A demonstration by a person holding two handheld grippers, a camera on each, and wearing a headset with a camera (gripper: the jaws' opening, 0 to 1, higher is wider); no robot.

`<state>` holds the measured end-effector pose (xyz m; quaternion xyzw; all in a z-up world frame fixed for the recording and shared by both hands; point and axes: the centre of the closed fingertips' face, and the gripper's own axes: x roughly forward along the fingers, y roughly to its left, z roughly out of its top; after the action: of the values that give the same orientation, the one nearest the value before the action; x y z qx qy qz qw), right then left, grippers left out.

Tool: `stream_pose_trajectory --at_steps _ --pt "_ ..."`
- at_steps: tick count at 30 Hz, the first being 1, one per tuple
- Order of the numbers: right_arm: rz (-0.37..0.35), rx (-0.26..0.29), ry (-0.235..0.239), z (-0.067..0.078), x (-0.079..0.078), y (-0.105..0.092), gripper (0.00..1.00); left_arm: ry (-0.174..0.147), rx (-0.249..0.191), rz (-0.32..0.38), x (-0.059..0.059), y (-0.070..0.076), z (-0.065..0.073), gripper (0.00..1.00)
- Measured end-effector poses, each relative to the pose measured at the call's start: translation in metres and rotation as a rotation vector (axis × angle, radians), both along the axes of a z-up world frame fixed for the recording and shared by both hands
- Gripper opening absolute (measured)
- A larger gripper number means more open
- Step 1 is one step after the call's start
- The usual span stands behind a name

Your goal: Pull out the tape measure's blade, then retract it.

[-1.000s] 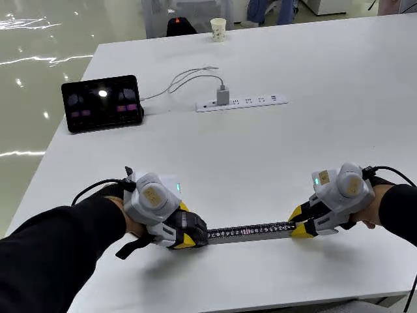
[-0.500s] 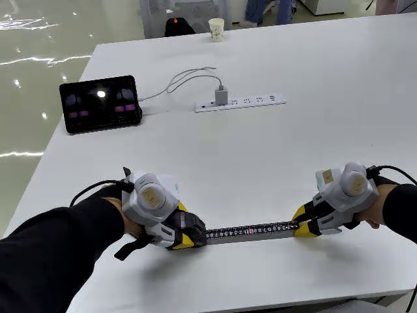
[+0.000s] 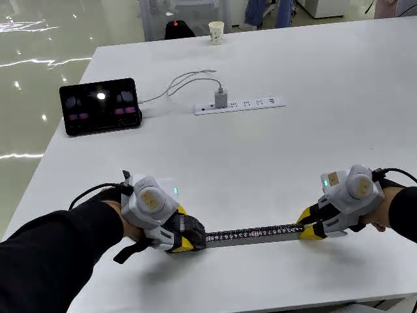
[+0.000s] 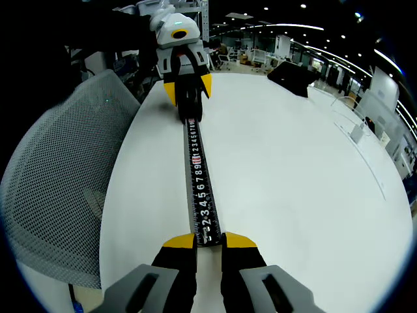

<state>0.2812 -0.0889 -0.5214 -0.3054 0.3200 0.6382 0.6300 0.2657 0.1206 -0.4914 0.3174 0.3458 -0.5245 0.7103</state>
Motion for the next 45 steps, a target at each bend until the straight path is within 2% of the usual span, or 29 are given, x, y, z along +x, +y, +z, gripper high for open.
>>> stream_pose_trajectory --at_steps 22,35,41,45 --pt "-0.010 -0.017 -0.004 0.002 -0.001 -0.019 0.10 -0.001 0.000 0.002 -0.001 0.000 0.000 0.31" --pt "-0.016 -0.019 -0.004 0.007 -0.006 -0.023 0.10 -0.003 0.001 0.001 -0.001 0.000 0.000 0.31" --pt "-0.019 -0.022 -0.004 0.006 -0.003 -0.026 0.10 -0.003 0.001 0.001 0.000 0.000 0.000 0.31" --pt "-0.020 -0.025 0.004 0.005 -0.002 -0.027 0.10 -0.003 -0.023 0.004 0.001 0.000 0.001 0.32"
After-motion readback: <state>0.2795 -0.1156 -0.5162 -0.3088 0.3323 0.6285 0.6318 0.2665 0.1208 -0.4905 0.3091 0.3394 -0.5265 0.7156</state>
